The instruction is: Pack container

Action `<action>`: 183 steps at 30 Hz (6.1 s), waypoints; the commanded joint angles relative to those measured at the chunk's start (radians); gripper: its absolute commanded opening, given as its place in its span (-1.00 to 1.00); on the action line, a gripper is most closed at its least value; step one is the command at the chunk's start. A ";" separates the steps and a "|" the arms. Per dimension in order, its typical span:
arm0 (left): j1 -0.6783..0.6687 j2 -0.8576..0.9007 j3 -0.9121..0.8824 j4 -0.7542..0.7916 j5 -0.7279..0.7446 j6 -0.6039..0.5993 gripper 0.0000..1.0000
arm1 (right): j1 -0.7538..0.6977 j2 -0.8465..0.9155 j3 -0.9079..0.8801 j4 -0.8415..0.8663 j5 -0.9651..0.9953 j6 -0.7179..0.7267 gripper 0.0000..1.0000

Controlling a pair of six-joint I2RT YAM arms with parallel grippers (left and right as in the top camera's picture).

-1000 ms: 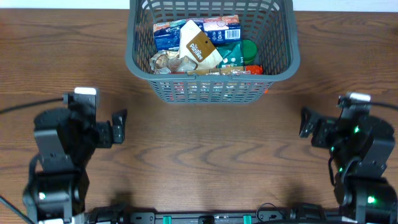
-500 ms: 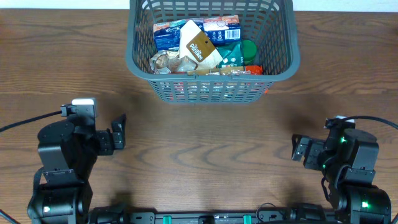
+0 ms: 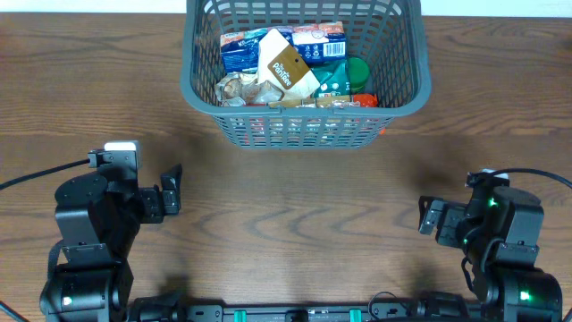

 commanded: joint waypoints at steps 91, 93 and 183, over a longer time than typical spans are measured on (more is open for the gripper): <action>-0.023 -0.207 -0.013 -0.051 -0.007 0.011 0.97 | 0.212 -0.634 -0.792 0.958 0.153 -0.133 0.99; -0.039 -0.293 -0.046 -0.013 -0.008 0.017 0.97 | 0.212 -0.634 -0.792 0.958 0.153 -0.133 0.98; -0.100 -0.669 -0.850 0.655 0.079 0.055 0.97 | 0.212 -0.634 -0.792 0.958 0.153 -0.133 0.98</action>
